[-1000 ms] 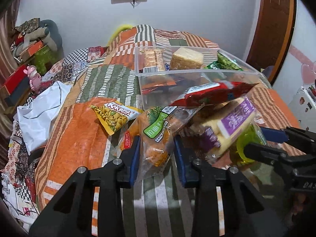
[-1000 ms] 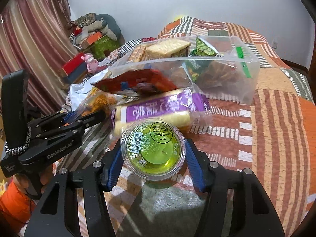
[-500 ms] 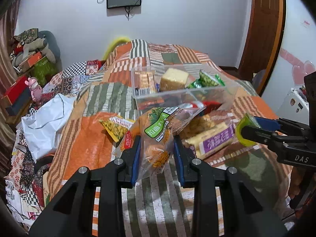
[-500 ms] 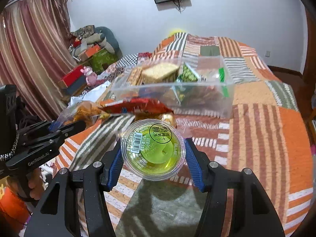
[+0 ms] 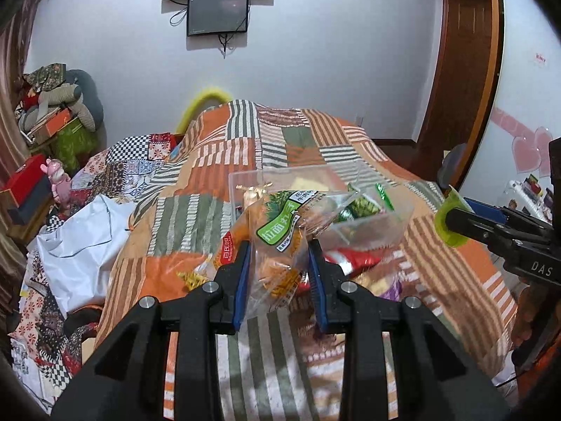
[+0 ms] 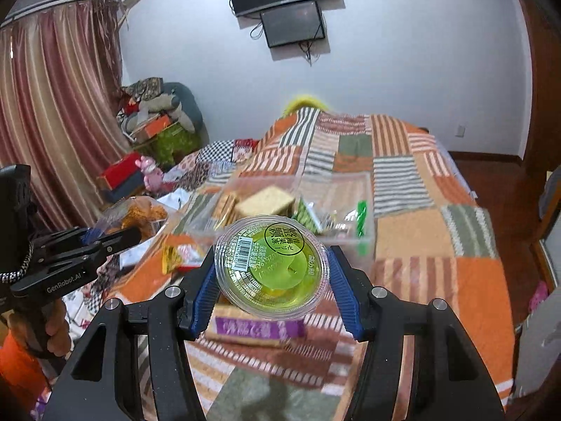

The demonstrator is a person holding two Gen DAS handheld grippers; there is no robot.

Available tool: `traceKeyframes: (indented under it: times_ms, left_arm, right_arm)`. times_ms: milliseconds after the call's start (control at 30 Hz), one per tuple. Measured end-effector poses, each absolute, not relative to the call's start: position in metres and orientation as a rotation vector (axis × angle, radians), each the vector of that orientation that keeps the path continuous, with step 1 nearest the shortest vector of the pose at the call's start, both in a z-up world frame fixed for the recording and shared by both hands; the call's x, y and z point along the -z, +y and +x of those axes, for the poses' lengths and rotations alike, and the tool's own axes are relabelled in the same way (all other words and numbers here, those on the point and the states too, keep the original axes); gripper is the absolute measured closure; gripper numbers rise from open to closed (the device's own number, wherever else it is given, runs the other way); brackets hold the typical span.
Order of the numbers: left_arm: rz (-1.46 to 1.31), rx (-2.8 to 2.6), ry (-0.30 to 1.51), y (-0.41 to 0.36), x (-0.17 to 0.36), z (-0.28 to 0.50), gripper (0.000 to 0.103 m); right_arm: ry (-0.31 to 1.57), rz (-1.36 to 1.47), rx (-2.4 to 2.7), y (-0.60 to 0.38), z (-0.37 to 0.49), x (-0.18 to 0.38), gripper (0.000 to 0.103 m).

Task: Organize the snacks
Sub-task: 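Lift the snack bag and jelly cup and carry both over the clear box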

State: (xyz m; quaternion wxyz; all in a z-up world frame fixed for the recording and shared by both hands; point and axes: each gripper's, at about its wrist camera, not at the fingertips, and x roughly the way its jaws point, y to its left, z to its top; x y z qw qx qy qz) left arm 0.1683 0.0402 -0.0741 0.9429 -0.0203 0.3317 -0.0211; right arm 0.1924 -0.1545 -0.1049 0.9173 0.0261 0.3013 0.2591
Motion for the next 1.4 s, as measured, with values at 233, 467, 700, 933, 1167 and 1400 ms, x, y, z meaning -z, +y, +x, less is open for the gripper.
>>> traceKeyframes:
  times_ms: [233,467,700,933,1167,1400]
  left_arm:
    - [-0.018,0.037,0.677,0.036,0.067,0.195,0.073]
    - [-0.046,0.069,0.725,0.04,0.067,0.231,0.073]
    - [-0.003,0.04,0.73,0.04,0.071,0.259,0.073]
    - [0.001,0.036,0.746,0.041,0.082,0.293,0.073]
    - [-0.032,0.053,0.756,0.042,0.089,0.322,0.073]
    - [-0.05,0.053,0.771,0.04,0.103,0.344,0.073]
  right_arm:
    - [0.576,0.016,-0.507,-0.15,0.21,0.091,0.048]
    - [0.576,0.022,-0.507,-0.147,0.235,0.087,0.048]
    - [0.582,0.009,-0.498,-0.141,0.256,0.089,0.048]
    - [0.602,-0.009,-0.492,-0.135,0.276,0.094,0.048]
    - [0.631,-0.002,-0.491,-0.129,0.298,0.101,0.048]
    - [0.664,0.003,-0.496,-0.125,0.313,0.114,0.048]
